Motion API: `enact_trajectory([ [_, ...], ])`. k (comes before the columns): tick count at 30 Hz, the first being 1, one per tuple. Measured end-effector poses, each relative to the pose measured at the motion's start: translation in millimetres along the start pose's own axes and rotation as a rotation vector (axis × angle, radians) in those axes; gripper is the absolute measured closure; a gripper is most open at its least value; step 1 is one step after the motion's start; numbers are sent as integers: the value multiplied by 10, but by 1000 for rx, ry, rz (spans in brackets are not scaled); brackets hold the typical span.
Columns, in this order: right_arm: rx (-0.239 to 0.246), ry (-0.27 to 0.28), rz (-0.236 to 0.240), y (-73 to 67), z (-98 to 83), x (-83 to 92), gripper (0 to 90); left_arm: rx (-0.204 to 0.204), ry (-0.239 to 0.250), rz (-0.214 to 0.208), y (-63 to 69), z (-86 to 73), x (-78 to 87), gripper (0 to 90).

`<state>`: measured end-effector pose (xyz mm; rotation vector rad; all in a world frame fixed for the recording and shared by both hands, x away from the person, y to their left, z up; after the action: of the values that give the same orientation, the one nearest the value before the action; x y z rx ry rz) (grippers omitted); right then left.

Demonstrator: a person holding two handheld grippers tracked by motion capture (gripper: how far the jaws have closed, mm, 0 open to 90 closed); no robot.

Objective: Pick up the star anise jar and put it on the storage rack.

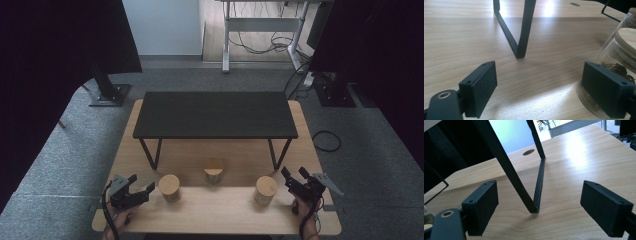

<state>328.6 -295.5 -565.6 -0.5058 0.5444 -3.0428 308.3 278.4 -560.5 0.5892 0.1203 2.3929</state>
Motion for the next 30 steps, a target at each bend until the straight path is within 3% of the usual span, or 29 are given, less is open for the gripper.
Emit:
enact_trajectory([
  [10,-1,0,1,2,0,0,140,3,-7,-3,8,-14,31,125],
  [17,-5,-1,2,6,1,0,138,3,10,-3,24,-19,155,122],
  [30,-7,1,0,6,-1,6,140,-30,14,-24,229,-59,282,114],
])
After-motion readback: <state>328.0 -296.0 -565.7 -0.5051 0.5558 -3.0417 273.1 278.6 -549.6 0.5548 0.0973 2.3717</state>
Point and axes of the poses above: each handheld gripper's, and its own axes: x roughly backward along the jaws, z roughly out of its top, y roughly to its right, the point moved 3 cm from there along -x, roughly forward along the jaws, and after that the axes turned 13 degrees about -z, right-handed, at the moved point
